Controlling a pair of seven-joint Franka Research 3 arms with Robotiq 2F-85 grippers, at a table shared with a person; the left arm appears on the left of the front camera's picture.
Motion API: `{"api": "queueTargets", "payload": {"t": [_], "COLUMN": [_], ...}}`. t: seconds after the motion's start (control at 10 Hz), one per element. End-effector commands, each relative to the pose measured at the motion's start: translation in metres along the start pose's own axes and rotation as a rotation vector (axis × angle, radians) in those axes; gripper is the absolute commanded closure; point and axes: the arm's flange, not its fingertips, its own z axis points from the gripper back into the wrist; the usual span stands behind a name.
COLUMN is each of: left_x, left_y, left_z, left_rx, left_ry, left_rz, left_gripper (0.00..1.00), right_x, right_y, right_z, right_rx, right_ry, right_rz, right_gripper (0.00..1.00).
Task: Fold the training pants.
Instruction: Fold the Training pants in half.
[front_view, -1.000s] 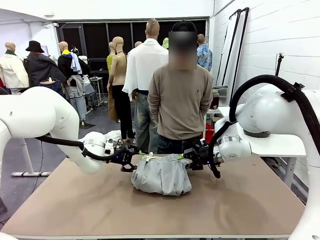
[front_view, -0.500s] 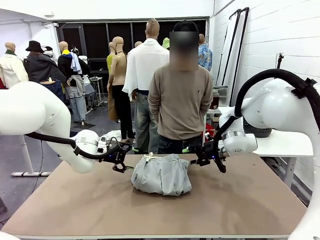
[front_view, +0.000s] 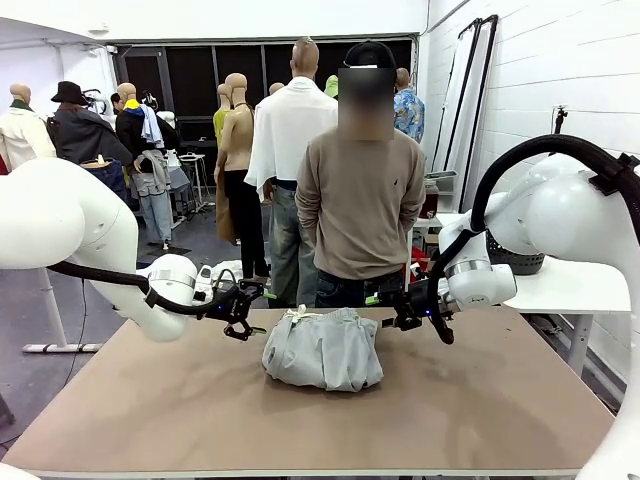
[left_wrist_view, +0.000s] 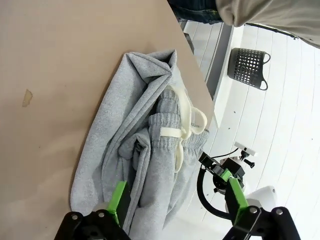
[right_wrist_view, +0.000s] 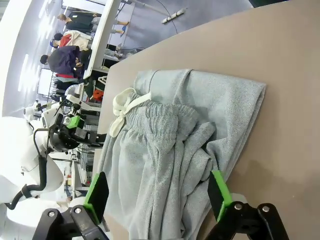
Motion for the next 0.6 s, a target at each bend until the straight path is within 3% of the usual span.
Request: {"api": "queueTargets", "payload": {"t": [0.0, 0.5], "left_x": [-0.0001, -0.0001], "left_y": [0.0030, 0.0030], "left_z": [-0.0004, -0.0004], "left_rx": [-0.005, -0.005], "left_ry": [0.002, 0.002], "left_rz": [0.020, 0.020], "left_gripper": [0.00, 0.00], "right_x": [0.0002, 0.0002], "right_y": [-0.0005, -0.0005], "right_z": [0.0001, 0.0001], "right_rx": [0.000, 0.000], "right_ry": [-0.001, -0.001], "right_rz": [-0.002, -0.002], "right_gripper": [0.00, 0.00]}}
